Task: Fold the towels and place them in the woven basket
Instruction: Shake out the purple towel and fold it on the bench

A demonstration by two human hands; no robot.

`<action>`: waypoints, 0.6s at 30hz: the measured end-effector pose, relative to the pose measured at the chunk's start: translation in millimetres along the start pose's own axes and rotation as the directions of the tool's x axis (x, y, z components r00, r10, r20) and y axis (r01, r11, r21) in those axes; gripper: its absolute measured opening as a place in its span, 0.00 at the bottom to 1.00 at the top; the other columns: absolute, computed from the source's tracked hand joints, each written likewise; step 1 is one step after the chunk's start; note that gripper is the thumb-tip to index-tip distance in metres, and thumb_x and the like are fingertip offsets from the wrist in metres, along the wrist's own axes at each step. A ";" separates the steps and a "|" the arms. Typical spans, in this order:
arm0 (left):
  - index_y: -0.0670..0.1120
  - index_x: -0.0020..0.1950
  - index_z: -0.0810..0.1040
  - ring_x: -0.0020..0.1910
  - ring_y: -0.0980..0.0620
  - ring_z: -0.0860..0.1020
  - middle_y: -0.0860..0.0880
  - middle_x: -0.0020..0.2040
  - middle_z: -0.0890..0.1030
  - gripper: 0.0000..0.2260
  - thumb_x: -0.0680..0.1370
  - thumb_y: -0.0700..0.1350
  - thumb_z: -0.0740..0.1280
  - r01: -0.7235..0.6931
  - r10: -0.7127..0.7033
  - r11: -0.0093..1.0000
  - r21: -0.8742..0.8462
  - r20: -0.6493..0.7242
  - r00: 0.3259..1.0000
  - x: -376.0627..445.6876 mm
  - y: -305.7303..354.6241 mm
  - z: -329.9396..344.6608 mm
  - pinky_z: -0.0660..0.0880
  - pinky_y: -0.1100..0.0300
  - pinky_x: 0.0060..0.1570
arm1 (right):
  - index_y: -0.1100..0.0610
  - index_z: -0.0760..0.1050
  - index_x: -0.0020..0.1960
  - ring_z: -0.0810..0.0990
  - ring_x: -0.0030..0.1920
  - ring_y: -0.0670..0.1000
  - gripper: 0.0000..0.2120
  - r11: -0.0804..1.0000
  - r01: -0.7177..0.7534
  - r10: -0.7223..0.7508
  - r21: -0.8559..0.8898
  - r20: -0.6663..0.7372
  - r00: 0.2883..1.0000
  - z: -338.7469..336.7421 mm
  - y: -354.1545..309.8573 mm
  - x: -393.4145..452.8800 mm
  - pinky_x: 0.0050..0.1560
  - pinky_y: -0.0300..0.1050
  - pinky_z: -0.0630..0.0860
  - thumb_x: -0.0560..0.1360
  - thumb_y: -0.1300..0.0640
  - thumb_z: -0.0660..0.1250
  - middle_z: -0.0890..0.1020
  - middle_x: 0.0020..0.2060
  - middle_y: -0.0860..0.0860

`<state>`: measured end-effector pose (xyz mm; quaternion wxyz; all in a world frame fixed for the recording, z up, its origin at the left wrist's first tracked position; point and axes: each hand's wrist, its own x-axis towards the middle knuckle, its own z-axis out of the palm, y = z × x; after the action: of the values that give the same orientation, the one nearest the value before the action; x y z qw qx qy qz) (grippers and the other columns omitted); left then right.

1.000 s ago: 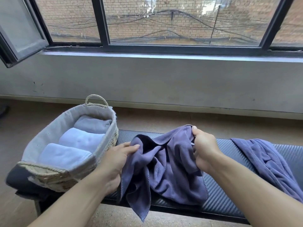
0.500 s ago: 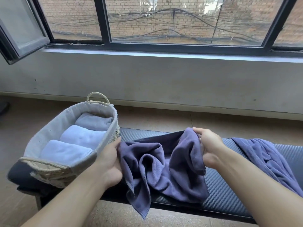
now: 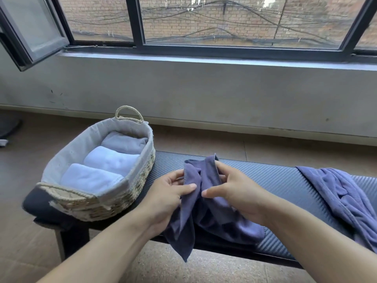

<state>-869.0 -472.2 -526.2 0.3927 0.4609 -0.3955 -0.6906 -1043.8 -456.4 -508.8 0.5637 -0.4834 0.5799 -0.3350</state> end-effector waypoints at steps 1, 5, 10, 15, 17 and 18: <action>0.41 0.58 0.83 0.45 0.50 0.86 0.41 0.51 0.87 0.13 0.77 0.29 0.67 0.008 -0.008 0.999 -0.047 -0.001 1.000 -0.5 0.6 1.3 0.82 0.61 0.43 | 0.48 0.79 0.61 0.86 0.54 0.55 0.26 1.000 0.012 -0.012 -0.001 0.004 1.000 3.0 -1.6 -2.1 0.61 0.59 0.80 0.66 0.65 0.75 0.86 0.52 0.54; 0.36 0.57 0.83 0.47 0.49 0.86 0.39 0.51 0.86 0.13 0.75 0.27 0.66 0.004 0.015 0.973 -0.230 0.080 0.997 -5.4 4.7 5.7 0.81 0.63 0.44 | 0.49 0.73 0.69 0.84 0.58 0.56 0.32 0.996 0.084 -0.084 0.000 -0.046 0.995 4.7 -1.0 -2.3 0.62 0.54 0.77 0.67 0.69 0.69 0.86 0.53 0.51; 0.47 0.65 0.80 0.51 0.54 0.85 0.48 0.50 0.87 0.24 0.73 0.28 0.72 -0.099 0.096 0.993 0.060 0.048 0.994 -12.2 1.2 7.2 0.79 0.65 0.47 | 0.56 0.68 0.75 0.86 0.54 0.57 0.37 0.942 0.107 -0.091 0.317 -0.067 0.994 7.3 -3.8 1.7 0.59 0.50 0.81 0.73 0.82 0.54 0.85 0.56 0.54; 0.62 0.76 0.66 0.51 0.56 0.84 0.55 0.57 0.85 0.47 0.65 0.33 0.80 -0.199 0.135 0.885 0.422 0.176 0.975 -14.3 -0.3 -3.5 0.80 0.57 0.55 | 0.54 0.75 0.69 0.87 0.52 0.56 0.32 0.966 0.249 -0.248 0.072 -0.027 0.968 6.6 -6.2 -8.7 0.56 0.50 0.82 0.75 0.81 0.56 0.87 0.52 0.59; 0.62 0.77 0.65 0.42 0.53 0.81 0.51 0.54 0.85 0.46 0.67 0.27 0.73 -0.228 0.159 0.862 0.453 0.186 0.970 -15.5 0.3 -3.5 0.80 0.58 0.49 | 0.56 0.77 0.66 0.87 0.51 0.57 0.29 0.952 0.306 -0.305 0.015 -0.039 0.951 5.8 -5.5 -8.9 0.57 0.53 0.82 0.75 0.81 0.58 0.86 0.52 0.59; 0.60 0.77 0.66 0.41 0.54 0.79 0.49 0.53 0.84 0.45 0.68 0.26 0.69 -0.252 0.185 0.860 0.444 0.190 0.964 -15.9 0.3 -2.7 0.78 0.61 0.45 | 0.57 0.79 0.64 0.87 0.50 0.55 0.27 0.943 0.331 -0.331 0.005 -0.057 0.942 5.1 -5.1 -7.2 0.54 0.50 0.83 0.74 0.81 0.59 0.86 0.53 0.57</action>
<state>-862.1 -458.4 -521.4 0.3180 0.4438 -0.6256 -0.5573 -1038.7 -450.3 -502.4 0.4865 -0.5604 0.5036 -0.4424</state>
